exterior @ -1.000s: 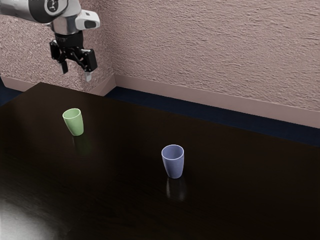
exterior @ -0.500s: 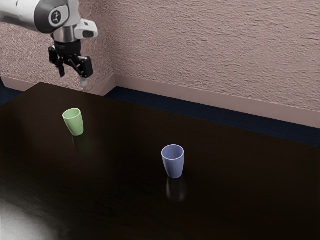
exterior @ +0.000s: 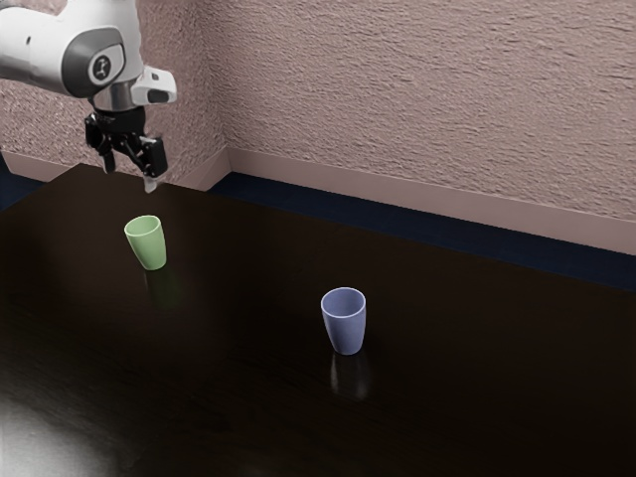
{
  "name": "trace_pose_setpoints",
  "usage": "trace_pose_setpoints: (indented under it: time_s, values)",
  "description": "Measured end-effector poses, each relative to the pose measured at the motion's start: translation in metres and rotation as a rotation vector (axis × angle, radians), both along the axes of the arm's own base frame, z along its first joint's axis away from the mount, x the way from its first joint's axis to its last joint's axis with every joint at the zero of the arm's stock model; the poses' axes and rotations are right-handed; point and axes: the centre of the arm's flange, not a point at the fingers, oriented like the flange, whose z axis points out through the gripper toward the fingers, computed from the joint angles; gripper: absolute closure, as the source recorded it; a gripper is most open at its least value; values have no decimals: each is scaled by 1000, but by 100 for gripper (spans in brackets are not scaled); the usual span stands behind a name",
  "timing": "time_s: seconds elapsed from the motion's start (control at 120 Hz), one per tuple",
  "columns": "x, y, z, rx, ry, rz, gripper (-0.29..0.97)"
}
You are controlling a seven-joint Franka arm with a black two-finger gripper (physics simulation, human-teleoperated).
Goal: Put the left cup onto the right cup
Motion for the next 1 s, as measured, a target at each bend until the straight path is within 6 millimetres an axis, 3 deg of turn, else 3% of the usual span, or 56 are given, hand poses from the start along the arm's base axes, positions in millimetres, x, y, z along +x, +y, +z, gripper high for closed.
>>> trace_pose_setpoints:
  time_s: [0.292,0.85,1.0]
  values:
    - [9,41,-18,-4,-38,-20,0]
    - [34,62,-57,-24,-72,-133,0]
    - [36,78,-71,-41,-76,-134,0]
